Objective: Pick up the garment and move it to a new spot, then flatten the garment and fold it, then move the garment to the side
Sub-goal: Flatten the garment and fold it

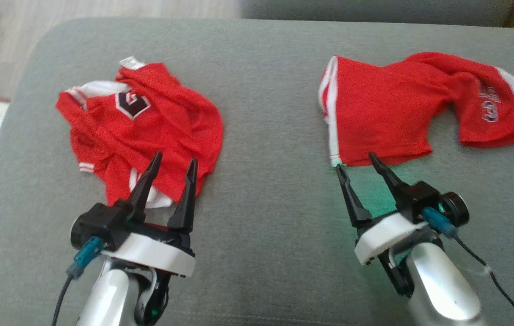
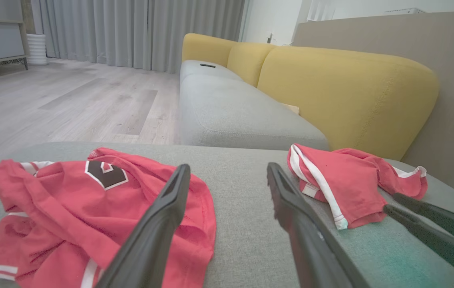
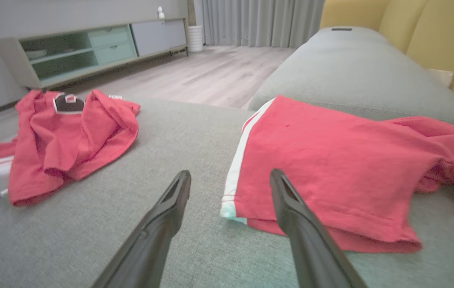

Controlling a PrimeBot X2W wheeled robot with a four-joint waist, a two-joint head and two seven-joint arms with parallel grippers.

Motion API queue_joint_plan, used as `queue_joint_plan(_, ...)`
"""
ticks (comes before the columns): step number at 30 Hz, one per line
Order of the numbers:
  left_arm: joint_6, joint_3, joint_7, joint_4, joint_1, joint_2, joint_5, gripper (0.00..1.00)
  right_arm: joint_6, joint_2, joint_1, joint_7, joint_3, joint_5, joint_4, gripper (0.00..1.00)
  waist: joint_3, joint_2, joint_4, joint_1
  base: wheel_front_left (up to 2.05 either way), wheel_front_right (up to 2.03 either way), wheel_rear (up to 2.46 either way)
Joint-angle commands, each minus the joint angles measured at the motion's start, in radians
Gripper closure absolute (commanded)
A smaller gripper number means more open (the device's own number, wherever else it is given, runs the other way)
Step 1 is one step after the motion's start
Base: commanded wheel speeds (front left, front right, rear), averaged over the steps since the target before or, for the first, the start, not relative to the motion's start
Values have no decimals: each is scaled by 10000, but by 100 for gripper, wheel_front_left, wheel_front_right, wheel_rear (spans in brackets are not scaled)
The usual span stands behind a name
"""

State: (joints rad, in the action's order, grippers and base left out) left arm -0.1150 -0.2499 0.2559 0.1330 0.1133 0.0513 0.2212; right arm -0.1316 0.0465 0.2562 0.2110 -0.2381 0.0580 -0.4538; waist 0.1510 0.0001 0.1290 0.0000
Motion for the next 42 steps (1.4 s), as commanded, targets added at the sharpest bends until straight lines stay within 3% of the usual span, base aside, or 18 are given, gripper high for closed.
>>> queue_joint_plan(1, -46, 228, 58, -361, 504, -1, 48, 0, 9, 37, 541, -104, -280, -318, -202, 0, 185, -1, 366, 0, 0, 0, 0)
queue_joint_plan(9, -50, -216, 58, -477, 472, -8, 291, 0, 9, 37, 1432, -97, 474, -1292, -2117, 0, 335, -1, 1023, 0, 0, 0, 0)
queue_joint_plan(17, 287, -595, 59, -172, 436, -9, 420, 0, 9, 37, 1830, 149, 803, -955, -3189, 0, 370, -1, 1237, 0, 0, 0, 0)
queue_joint_plan(34, 297, -822, 59, -11, 752, -10, 499, 0, 9, 37, 2447, 501, 562, -901, -4067, 0, 331, -1, 1149, 0, 0, 0, 0)
queue_joint_plan(35, 293, -821, 59, -12, 751, -10, 500, 0, 9, 37, 2463, 502, 586, -919, -4077, 9, 338, -1, 1173, 0, 0, 0, 0)
queue_joint_plan(36, 289, -821, 59, -7, 741, -10, 496, 0, 9, 37, 2470, 503, 608, -930, -4079, 37, 339, -1, 1193, 0, 0, 0, 0)
queue_joint_plan(37, 288, -816, 59, 6, 727, -10, 494, 0, 9, 37, 2473, 504, 627, -935, -4068, 76, 340, -1, 1212, 0, 0, 0, 0)
queue_joint_plan(38, 289, -802, 59, 19, 714, -10, 495, 0, 9, 37, 2473, 504, 644, -937, -4054, 100, 340, -1, 1224, 0, 0, 0, 0)
queue_joint_plan(42, 320, -707, 59, 32, 662, -10, 480, 0, 9, 37, 2438, 505, 770, -981, -3827, 100, 322, -1, 1149, 0, 0, 0, 0)
